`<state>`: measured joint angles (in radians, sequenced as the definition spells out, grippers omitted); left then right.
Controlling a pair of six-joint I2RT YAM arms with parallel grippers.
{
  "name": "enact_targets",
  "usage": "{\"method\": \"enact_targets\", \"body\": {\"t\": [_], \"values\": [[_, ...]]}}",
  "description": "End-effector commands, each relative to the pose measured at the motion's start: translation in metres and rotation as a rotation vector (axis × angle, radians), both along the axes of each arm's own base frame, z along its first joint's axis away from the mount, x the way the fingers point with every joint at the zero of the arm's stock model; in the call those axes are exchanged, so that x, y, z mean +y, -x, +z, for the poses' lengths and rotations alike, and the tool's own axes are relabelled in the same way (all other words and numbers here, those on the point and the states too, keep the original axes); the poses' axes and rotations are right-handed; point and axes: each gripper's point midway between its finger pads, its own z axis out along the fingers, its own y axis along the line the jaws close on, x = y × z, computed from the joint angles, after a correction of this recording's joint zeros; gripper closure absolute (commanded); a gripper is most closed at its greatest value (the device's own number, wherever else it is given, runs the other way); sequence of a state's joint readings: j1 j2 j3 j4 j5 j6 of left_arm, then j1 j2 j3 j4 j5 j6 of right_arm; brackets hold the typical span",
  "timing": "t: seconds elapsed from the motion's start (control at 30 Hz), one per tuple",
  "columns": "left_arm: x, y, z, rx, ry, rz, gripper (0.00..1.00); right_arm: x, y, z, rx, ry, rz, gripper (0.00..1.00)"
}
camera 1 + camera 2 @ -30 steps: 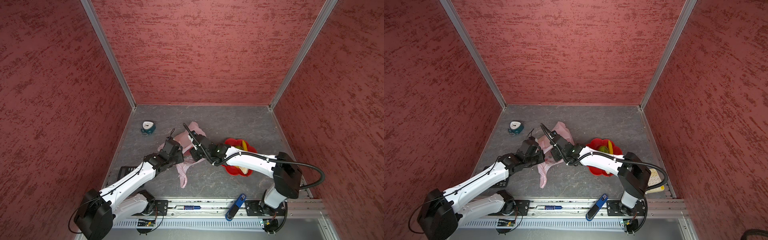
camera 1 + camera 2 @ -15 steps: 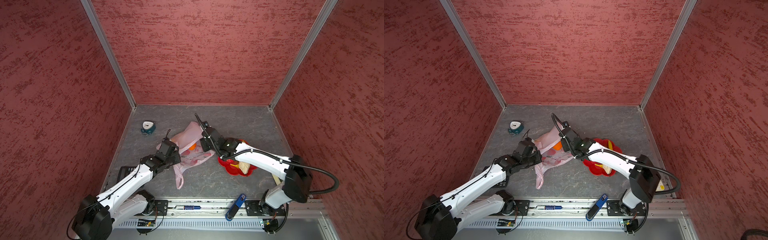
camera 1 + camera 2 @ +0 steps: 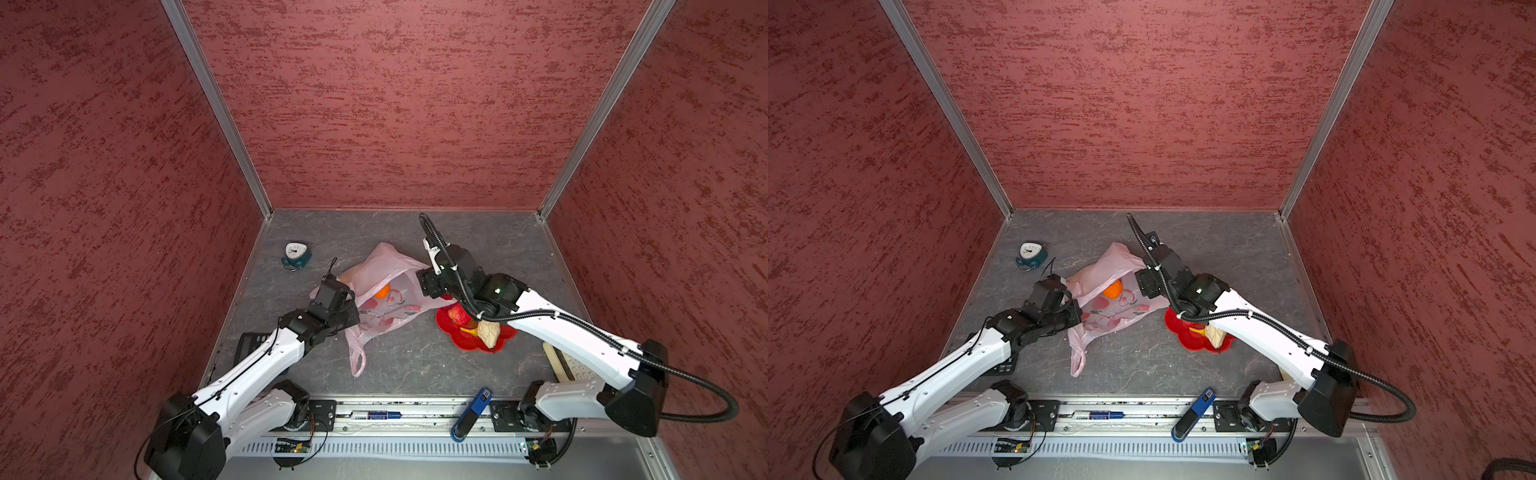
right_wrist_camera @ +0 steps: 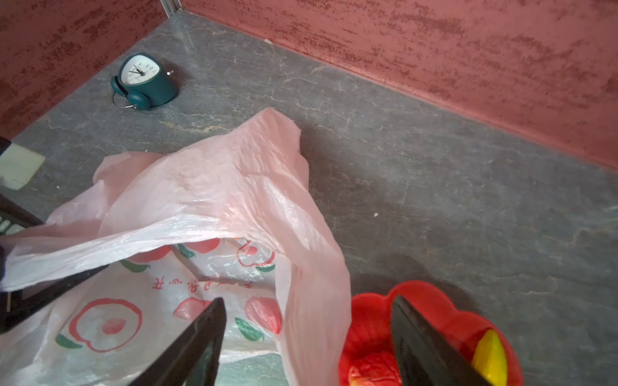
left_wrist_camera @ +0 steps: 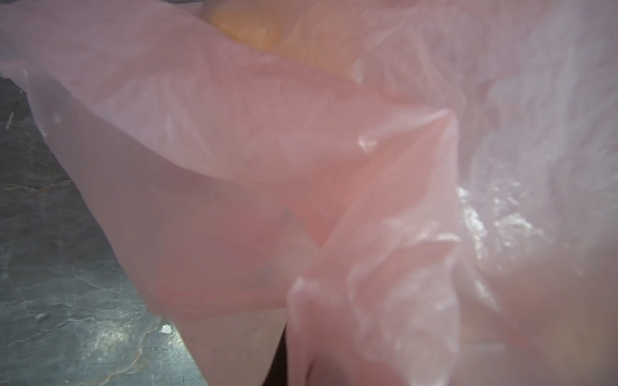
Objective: Take the fake fruits out of the plastic bag
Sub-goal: 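Reach the right gripper into the bag opening above the orange fruit, then lower the right gripper onto the orange fruit inside the bag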
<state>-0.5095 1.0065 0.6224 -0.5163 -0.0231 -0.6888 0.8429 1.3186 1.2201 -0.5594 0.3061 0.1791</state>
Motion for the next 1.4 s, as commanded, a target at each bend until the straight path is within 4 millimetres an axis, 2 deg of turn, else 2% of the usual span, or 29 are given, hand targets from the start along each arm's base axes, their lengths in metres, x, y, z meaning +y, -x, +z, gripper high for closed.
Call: {"method": "enact_targets", "body": {"t": [0.0, 0.1, 0.17, 0.27, 0.37, 0.5, 0.57, 0.73, 0.87, 0.97, 1.23, 1.37], "values": [[-0.005, -0.006, 0.013, -0.029, 0.01, -0.025, 0.91, 0.011, 0.02, 0.033, -0.021, -0.094, 0.11, 0.41], [-0.007, -0.007, 0.012, -0.025, 0.014, -0.033, 0.91, 0.037, 0.035, 0.045, -0.011, -0.146, 0.219, 0.56], [-0.008, -0.007, 0.012, -0.025, 0.019, -0.035, 0.91, 0.058, 0.041, 0.037, 0.021, -0.14, 0.271, 0.6], [-0.009, -0.007, 0.013, -0.025, 0.025, -0.036, 0.91, 0.089, 0.046, 0.007, 0.096, -0.145, 0.338, 0.61], [-0.009, -0.009, 0.017, -0.036, 0.031, -0.031, 0.91, 0.112, 0.048, -0.035, 0.179, -0.157, 0.365, 0.62], [-0.009, -0.015, 0.031, -0.067, 0.04, -0.023, 0.91, 0.118, 0.045, -0.078, 0.235, -0.143, 0.329, 0.62], [-0.011, -0.018, 0.036, -0.079, 0.048, -0.023, 0.91, 0.118, 0.042, -0.093, 0.247, -0.131, 0.308, 0.62], [-0.015, -0.02, 0.041, -0.09, 0.072, -0.034, 0.91, 0.122, 0.022, -0.114, 0.217, -0.117, 0.227, 0.46], [-0.019, -0.013, 0.033, -0.076, 0.096, -0.053, 0.91, 0.135, -0.002, -0.123, 0.178, -0.145, 0.157, 0.26], [-0.022, -0.007, 0.024, -0.062, 0.118, -0.075, 0.91, 0.144, -0.019, -0.131, 0.153, -0.166, 0.105, 0.16], [-0.031, -0.002, 0.02, -0.069, 0.141, -0.139, 0.91, 0.154, -0.054, -0.146, 0.081, -0.185, 0.014, 0.09], [-0.033, -0.001, 0.023, -0.082, 0.141, -0.161, 0.91, 0.15, -0.067, -0.153, 0.078, -0.185, -0.05, 0.09]]}}
